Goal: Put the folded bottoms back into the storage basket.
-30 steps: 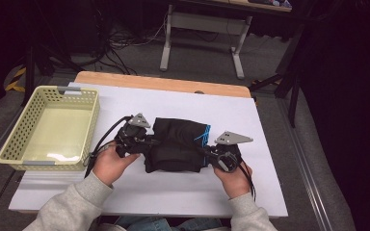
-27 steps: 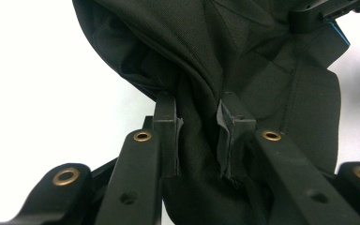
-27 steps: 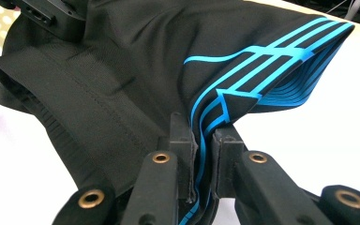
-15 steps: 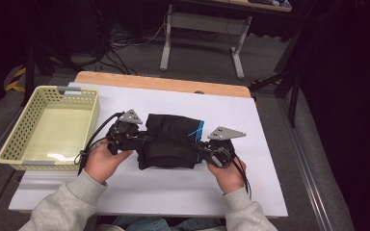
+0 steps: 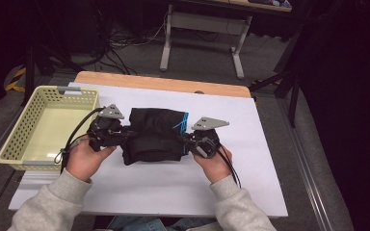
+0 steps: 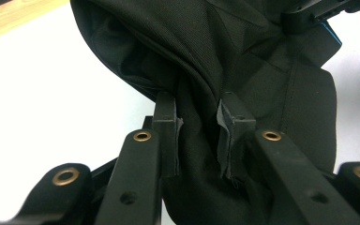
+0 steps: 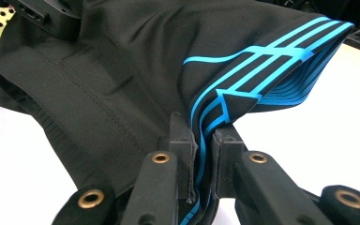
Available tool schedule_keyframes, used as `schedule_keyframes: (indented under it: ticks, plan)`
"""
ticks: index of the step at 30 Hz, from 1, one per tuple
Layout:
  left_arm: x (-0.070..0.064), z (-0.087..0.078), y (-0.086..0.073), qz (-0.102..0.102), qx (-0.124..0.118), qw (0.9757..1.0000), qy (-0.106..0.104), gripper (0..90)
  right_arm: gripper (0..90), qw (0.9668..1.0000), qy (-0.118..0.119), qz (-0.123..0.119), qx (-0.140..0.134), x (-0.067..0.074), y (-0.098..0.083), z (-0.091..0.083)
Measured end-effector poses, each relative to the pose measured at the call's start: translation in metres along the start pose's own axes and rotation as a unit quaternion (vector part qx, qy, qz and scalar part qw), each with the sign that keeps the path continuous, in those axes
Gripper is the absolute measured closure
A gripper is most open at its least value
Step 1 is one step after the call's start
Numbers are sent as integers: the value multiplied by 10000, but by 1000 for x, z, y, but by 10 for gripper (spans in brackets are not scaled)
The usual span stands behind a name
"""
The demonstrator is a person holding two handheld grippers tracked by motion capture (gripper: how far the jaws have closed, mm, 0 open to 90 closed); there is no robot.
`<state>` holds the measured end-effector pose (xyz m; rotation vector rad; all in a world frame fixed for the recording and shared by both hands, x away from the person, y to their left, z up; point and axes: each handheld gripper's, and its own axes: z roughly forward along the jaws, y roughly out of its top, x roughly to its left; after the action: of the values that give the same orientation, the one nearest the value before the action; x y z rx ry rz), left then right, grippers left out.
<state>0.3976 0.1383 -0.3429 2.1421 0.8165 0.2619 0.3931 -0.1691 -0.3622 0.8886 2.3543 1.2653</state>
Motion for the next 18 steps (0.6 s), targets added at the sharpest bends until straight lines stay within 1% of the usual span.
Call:
schedule_keyframes:
  ticks: [1, 2, 3, 4, 9, 10, 12, 13, 14, 15, 18]
  plan:
    - [2, -4, -1, -16, -3, 10000, 23, 730, 821, 10000, 28, -62, -9, 2, 6, 6]
    - [4, -6, -1, -21, -8, 10000, 37, 730, 821, 10000, 44, -72, -13, 3, 8, 7]
    - [7, -11, -2, -73, -30, 9999, 81, 729, 821, 9999, 62, -96, -11, 4, 10, 10]
    - [9, -14, -3, -61, -31, 9999, 109, 730, 821, 9999, 77, -113, -7, 5, 12, 12]
    - [16, -24, -9, -146, -36, 9997, 200, 729, 820, 9996, 165, -212, 10, 10, 23, 23]
    - [16, -24, -9, -146, -36, 9997, 200, 729, 820, 9996, 165, -212, 10, 10, 23, 23]
    - [21, -30, -13, -242, -68, 9994, 216, 729, 821, 9994, 231, -270, 8, 13, 30, 30]
    - [22, -31, -13, -260, -81, 9994, 220, 730, 821, 9993, 242, -292, 4, 14, 31, 31]
    - [24, -34, -15, -267, -104, 9994, 199, 729, 821, 9992, 251, -308, 1, 15, 33, 33]
    - [26, -35, -15, -324, -121, 9992, 175, 729, 821, 9991, 264, -324, 6, 16, 35, 35]
    - [29, -39, -17, -311, -111, 9992, 219, 729, 821, 9990, 307, -340, 0, 17, 39, 39]
